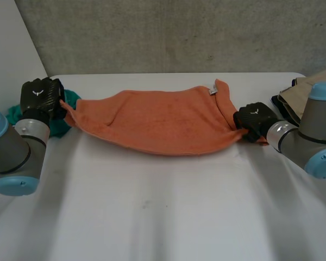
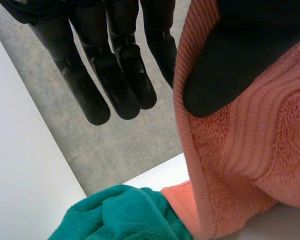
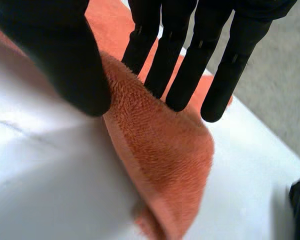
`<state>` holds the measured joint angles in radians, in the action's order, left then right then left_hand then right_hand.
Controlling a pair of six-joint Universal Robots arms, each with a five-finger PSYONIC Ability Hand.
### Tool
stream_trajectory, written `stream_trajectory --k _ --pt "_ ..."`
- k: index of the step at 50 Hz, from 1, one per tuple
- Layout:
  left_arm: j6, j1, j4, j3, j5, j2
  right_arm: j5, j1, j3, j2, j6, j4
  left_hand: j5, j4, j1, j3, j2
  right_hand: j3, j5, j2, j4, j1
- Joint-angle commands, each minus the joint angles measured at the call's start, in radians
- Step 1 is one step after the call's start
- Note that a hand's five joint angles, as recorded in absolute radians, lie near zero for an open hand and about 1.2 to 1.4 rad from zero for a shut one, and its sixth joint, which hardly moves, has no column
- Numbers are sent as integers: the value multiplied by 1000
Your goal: Fold the laundry.
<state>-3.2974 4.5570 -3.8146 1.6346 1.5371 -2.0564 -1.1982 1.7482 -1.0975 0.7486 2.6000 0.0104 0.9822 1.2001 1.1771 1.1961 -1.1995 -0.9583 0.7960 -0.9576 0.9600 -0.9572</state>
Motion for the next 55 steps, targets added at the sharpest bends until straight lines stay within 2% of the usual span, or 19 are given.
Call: stream_trajectory --k 1,4,10,28,31,35,39,42,45,47,48,49,51,52,55 --pt "2 2 1 11 1 33 -78 -15 -39 41 235 -16 240 196 219 200 -197 229 -241 228 -230 228" --pt "2 7 4 17 1 44 -119 -16 -59 51 265 -27 240 196 219 200 -197 393 -405 392 -395 392" --pt "-2 14 10 24 6 44 -169 -29 -59 34 247 -56 240 196 219 200 -197 414 -426 413 -416 413" --pt "-4 42 43 27 3 44 -152 -58 2 -37 120 -66 240 196 219 200 -197 367 -379 366 -369 366" --pt "-2 45 53 30 3 45 -138 -58 15 -54 114 -63 240 196 219 200 -197 256 -268 255 -257 255" --pt "1 48 85 39 3 59 -127 -62 18 -55 112 -50 240 196 219 200 -197 -436 424 -437 435 -437" --pt "-4 56 148 63 1 99 -113 -67 -4 -8 106 -9 240 196 219 200 -197 -438 426 -439 436 -439" --pt "-14 77 239 88 -11 156 -107 -85 -56 81 83 45 240 196 219 200 -197 -438 426 -439 436 -439" --pt "-83 120 427 129 -61 254 -107 -121 -120 185 -10 129 240 196 219 200 -197 -438 426 -439 436 -439" --pt "-126 143 521 151 -89 297 -116 -151 -183 253 -133 235 240 196 219 200 -197 -438 426 -439 436 -439" --pt "-178 167 617 172 -115 338 -123 -162 -206 274 -184 275 240 196 219 200 -197 -438 426 -439 436 -439" --pt "-204 181 666 185 -127 360 -144 -183 -252 316 -292 362 240 196 219 200 -197 -438 426 -439 436 -439" --pt "-257 210 757 208 -150 396 -170 -202 -304 360 -406 454 240 196 219 200 -197 -438 426 -439 436 -439" --pt "-315 239 850 229 -172 427 -194 -220 -361 404 -513 533 240 196 219 200 -197 -438 426 -439 436 -439" --pt "-411 282 984 276 -212 472 -207 -237 -447 475 -622 563 240 196 219 200 -197 -438 426 -439 436 -439"
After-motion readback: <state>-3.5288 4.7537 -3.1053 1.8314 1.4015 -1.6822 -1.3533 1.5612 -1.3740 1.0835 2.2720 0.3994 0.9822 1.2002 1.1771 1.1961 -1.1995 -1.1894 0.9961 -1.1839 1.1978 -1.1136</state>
